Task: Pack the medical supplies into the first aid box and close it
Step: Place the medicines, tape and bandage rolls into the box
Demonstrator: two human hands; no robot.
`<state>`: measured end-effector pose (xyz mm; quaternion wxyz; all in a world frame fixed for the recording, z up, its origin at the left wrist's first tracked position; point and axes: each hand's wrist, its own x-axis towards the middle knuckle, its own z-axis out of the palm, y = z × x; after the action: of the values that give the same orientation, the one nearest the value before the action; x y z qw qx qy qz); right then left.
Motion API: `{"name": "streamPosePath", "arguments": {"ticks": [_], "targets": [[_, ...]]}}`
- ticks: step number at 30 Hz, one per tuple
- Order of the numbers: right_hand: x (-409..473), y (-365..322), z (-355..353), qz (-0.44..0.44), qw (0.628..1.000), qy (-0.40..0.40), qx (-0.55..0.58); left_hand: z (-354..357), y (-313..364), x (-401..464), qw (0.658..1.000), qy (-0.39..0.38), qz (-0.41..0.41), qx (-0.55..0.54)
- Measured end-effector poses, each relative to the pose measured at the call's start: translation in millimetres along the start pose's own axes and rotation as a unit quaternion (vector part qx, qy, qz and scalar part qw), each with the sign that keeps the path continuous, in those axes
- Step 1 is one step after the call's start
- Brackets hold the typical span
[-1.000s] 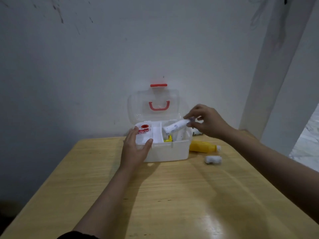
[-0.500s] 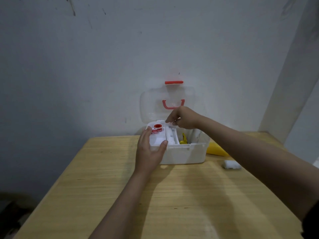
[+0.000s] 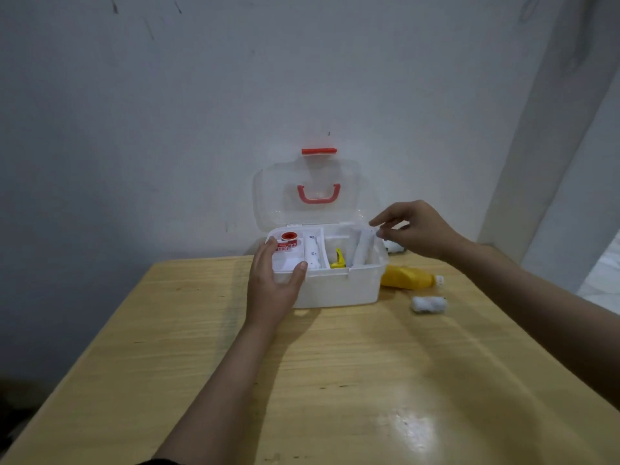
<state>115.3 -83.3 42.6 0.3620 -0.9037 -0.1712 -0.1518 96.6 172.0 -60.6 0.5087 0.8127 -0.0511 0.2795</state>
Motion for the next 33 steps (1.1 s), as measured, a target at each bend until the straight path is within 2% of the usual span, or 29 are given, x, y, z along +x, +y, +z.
{"name": "streamPosePath", "arguments": {"ticks": [5, 8, 17, 22, 27, 33], "targets": [[-68.7, 37.6, -21.0, 0.057, 0.998, -0.018, -0.032, -1.9, 4.1, -1.6, 1.000, -0.009, -0.005, 0.016], [-98.5, 61.5, -20.5, 0.063, 0.994, -0.037, -0.080, -2.9, 7.1, -2.9, 0.999, -0.016, -0.006, 0.030], [-114.4, 89.6, 0.2, 0.052, 0.991, -0.024, -0.123, -8.3, 8.3, -2.2, 0.998, -0.045, -0.010, 0.038], [-110.2, 74.9, -8.1, 0.041, 0.994, 0.003, -0.103, -11.0, 6.0, -0.8, 0.998, -0.049, -0.015, 0.027], [-94.5, 38.0, -23.0, 0.025, 0.998, 0.054, -0.014, -11.7, 5.6, 0.2, 0.999, -0.042, -0.019, 0.005], [-48.0, -17.9, -5.6, -0.040, 0.998, 0.052, 0.022, -11.8, 4.4, 1.2, 0.999, -0.035, -0.028, -0.004]]}}
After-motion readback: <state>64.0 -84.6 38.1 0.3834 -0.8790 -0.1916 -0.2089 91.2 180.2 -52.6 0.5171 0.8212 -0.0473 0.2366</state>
